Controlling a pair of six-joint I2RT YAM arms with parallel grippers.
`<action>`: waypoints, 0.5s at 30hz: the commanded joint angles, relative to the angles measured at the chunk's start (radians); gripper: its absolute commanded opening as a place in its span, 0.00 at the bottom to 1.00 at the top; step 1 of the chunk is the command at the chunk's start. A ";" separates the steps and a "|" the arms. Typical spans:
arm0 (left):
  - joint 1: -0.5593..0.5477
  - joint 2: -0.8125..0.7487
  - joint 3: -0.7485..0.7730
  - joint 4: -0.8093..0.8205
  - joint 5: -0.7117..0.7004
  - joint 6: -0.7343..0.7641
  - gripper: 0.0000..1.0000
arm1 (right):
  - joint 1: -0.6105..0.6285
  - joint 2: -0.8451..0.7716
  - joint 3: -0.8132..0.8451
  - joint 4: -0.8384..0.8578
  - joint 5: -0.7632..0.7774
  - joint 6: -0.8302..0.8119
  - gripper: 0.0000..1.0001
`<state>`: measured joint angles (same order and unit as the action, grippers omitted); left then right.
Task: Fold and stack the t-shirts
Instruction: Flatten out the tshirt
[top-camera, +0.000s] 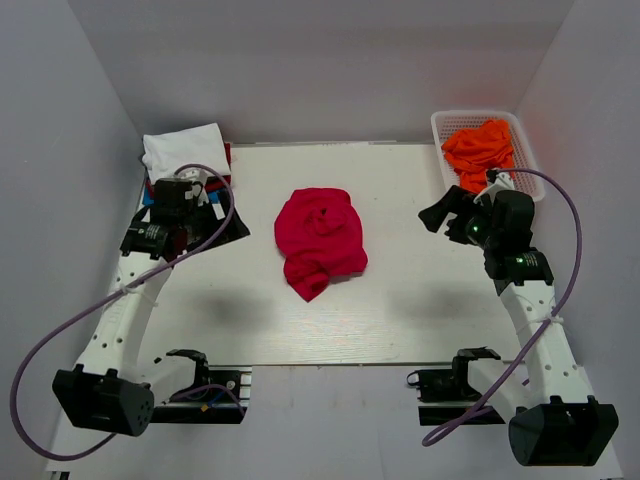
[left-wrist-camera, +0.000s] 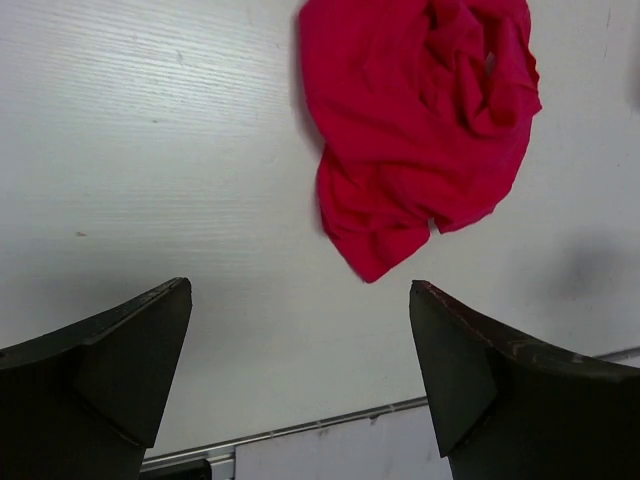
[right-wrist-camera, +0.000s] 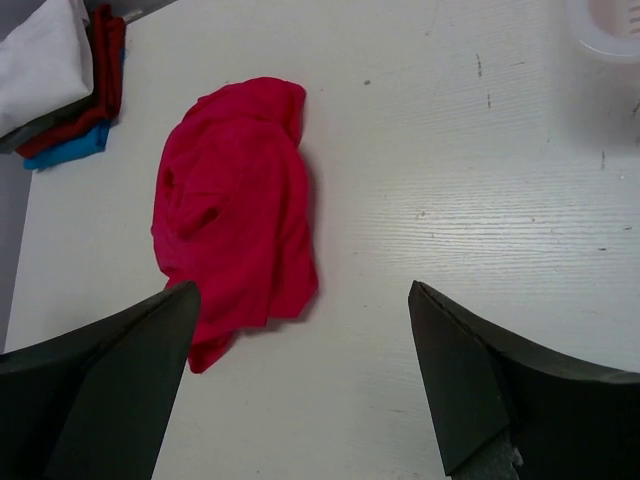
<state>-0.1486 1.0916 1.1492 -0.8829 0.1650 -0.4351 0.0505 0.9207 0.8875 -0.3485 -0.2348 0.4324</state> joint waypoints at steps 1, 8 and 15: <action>-0.006 0.024 -0.055 0.039 0.128 0.024 1.00 | 0.000 0.001 0.002 0.040 -0.072 -0.040 0.91; -0.101 0.065 -0.204 0.208 0.279 -0.045 1.00 | 0.005 0.144 0.043 0.036 -0.197 -0.096 0.91; -0.411 0.291 -0.183 0.334 0.211 -0.131 1.00 | 0.104 0.334 0.134 0.080 -0.158 -0.144 0.91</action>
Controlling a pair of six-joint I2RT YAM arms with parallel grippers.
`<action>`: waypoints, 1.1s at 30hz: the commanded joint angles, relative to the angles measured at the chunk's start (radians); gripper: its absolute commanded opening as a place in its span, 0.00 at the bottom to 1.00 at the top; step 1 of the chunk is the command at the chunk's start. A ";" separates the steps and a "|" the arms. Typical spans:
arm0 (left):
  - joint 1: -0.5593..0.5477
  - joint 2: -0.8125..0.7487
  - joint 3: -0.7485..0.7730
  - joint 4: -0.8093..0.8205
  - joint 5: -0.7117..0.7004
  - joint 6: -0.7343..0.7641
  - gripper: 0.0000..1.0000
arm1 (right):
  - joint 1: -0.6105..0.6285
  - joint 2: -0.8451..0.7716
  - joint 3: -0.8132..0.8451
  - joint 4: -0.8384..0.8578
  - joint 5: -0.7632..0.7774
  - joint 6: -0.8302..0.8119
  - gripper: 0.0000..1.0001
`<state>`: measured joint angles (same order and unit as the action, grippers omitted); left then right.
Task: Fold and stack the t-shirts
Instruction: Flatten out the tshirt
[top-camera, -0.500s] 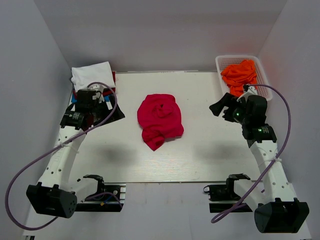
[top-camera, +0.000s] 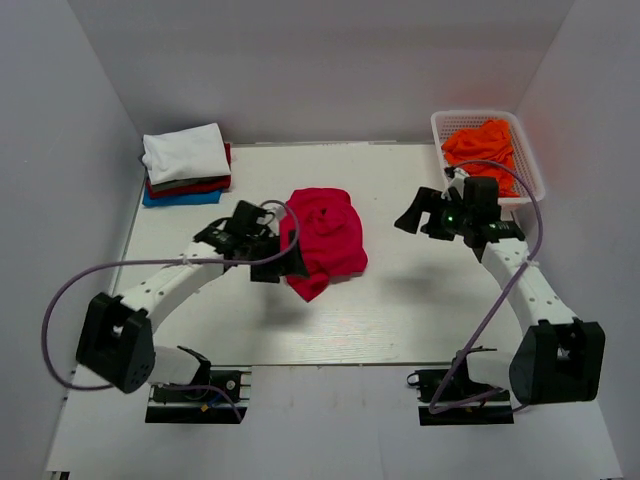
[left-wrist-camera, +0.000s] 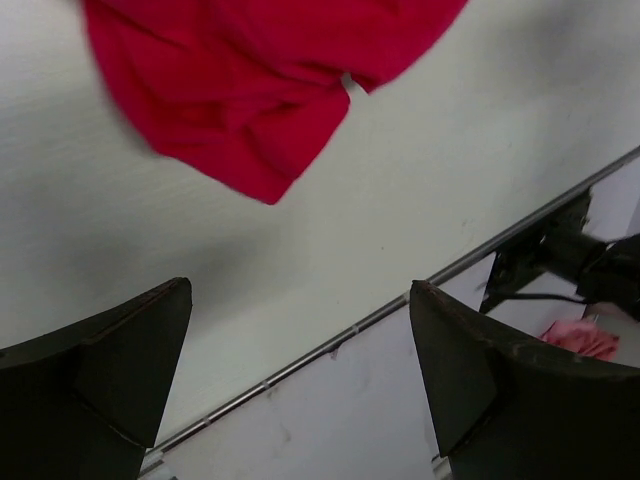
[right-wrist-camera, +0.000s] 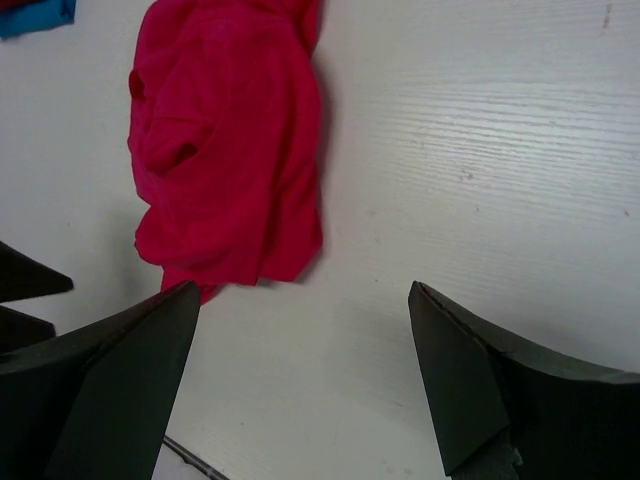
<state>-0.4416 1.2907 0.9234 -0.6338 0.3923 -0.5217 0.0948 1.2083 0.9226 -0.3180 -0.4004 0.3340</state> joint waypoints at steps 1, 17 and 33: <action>-0.140 0.122 0.057 0.085 -0.017 -0.044 1.00 | 0.060 0.066 0.111 0.056 0.024 -0.046 0.91; -0.321 0.439 0.215 0.051 -0.273 -0.072 0.94 | 0.335 0.655 0.576 -0.018 0.259 -0.219 0.91; -0.309 0.441 0.232 -0.092 -0.556 -0.126 0.00 | 0.425 0.935 0.757 0.040 0.356 -0.208 0.81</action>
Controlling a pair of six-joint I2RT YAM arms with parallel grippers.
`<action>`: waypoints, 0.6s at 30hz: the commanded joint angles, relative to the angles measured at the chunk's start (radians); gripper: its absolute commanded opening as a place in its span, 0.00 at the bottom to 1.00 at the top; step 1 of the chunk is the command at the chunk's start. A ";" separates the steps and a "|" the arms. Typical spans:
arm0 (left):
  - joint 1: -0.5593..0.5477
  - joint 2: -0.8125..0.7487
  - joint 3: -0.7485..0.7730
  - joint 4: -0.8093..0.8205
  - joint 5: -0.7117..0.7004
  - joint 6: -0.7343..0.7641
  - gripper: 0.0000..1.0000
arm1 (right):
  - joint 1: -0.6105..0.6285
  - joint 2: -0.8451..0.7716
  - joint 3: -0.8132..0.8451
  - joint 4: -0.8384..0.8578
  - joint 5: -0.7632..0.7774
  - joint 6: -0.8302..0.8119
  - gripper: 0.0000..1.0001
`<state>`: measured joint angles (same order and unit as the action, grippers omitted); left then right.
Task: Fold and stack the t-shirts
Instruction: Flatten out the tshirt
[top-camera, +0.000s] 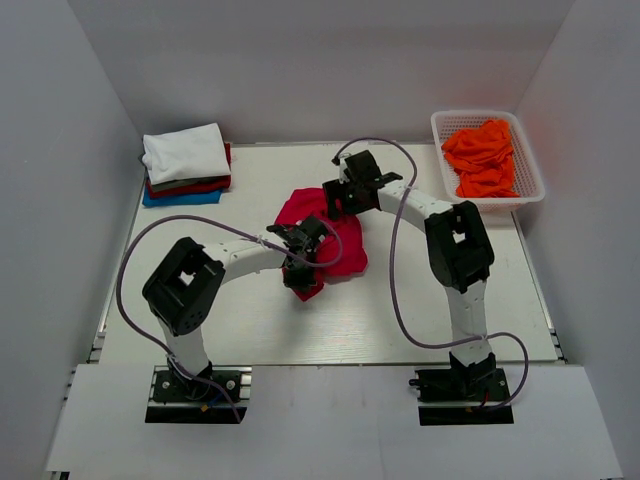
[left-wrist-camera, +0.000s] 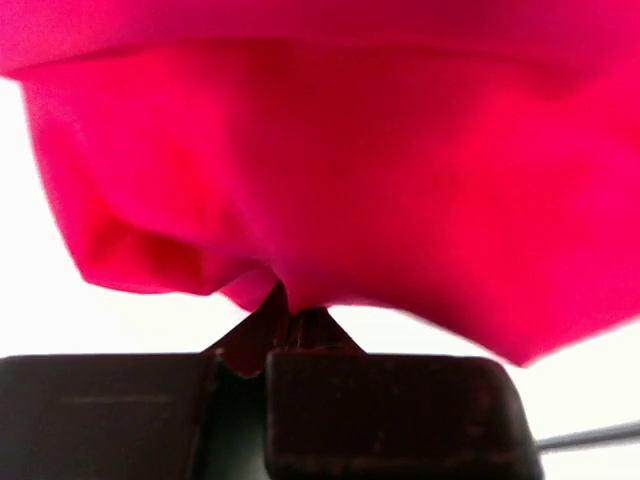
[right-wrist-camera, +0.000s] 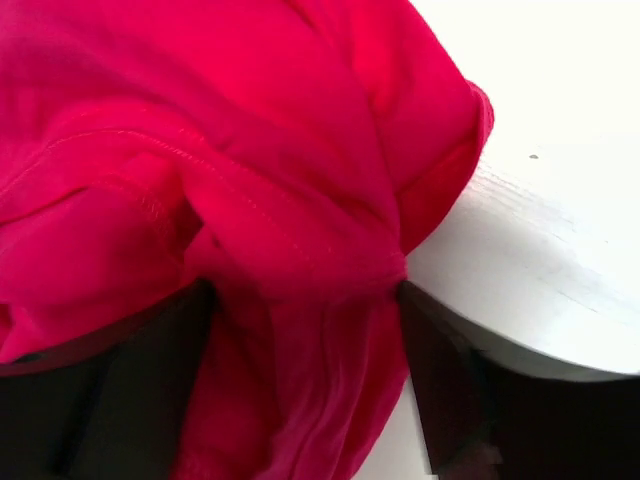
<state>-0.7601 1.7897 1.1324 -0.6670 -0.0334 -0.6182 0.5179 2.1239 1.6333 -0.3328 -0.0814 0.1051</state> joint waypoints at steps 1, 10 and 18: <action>0.010 -0.070 0.023 -0.069 -0.164 -0.038 0.00 | 0.001 0.024 0.045 0.069 0.034 0.028 0.76; 0.019 -0.314 0.024 -0.129 -0.452 -0.118 0.00 | -0.001 -0.102 -0.024 0.161 0.141 0.071 0.00; 0.019 -0.544 0.204 -0.233 -0.690 -0.146 0.00 | -0.012 -0.419 -0.021 0.080 0.295 0.022 0.00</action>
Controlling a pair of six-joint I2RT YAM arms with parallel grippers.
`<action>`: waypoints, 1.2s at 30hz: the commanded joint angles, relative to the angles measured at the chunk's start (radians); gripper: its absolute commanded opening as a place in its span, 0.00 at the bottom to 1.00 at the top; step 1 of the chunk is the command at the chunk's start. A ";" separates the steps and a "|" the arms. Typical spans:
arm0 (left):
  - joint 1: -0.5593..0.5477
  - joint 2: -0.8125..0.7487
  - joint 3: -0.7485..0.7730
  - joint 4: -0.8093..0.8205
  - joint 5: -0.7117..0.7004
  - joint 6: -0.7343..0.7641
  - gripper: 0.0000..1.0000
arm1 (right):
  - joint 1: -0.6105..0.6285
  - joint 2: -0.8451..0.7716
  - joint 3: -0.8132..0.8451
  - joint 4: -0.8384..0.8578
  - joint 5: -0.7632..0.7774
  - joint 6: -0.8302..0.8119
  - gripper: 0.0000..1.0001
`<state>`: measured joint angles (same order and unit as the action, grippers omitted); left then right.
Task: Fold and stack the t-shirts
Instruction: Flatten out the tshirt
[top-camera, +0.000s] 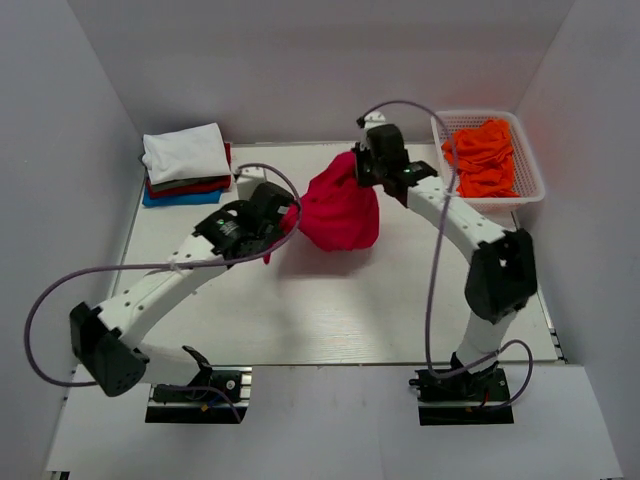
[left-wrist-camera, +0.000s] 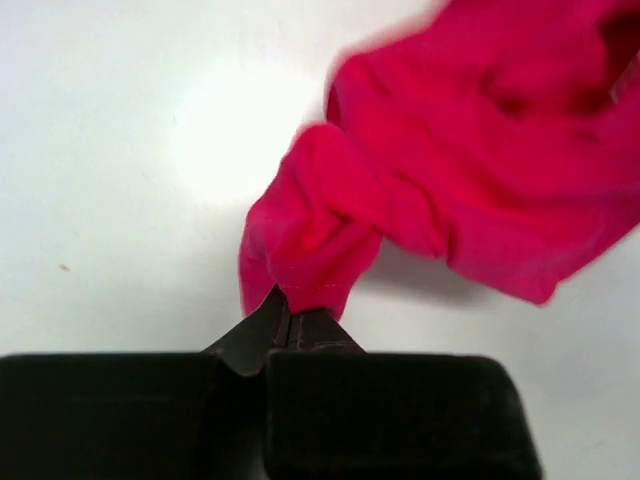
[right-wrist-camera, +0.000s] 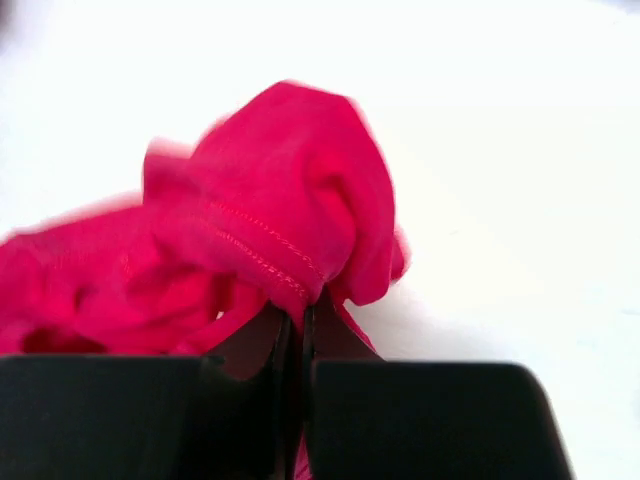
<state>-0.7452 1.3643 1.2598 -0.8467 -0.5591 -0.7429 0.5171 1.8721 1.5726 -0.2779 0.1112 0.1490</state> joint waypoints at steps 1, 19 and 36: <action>0.004 -0.145 0.088 -0.069 -0.215 -0.021 0.00 | -0.011 -0.216 0.030 0.014 0.149 -0.022 0.00; 0.004 -0.663 0.138 0.199 -0.194 0.201 0.00 | -0.019 -0.912 -0.138 -0.061 0.084 -0.048 0.00; 0.041 -0.299 -0.123 0.153 -0.317 0.033 0.00 | -0.048 -0.451 -0.234 -0.119 0.093 0.080 0.02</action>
<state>-0.7376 0.9676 1.2072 -0.6792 -0.8555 -0.6651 0.4919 1.2861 1.3201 -0.4152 0.1768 0.2211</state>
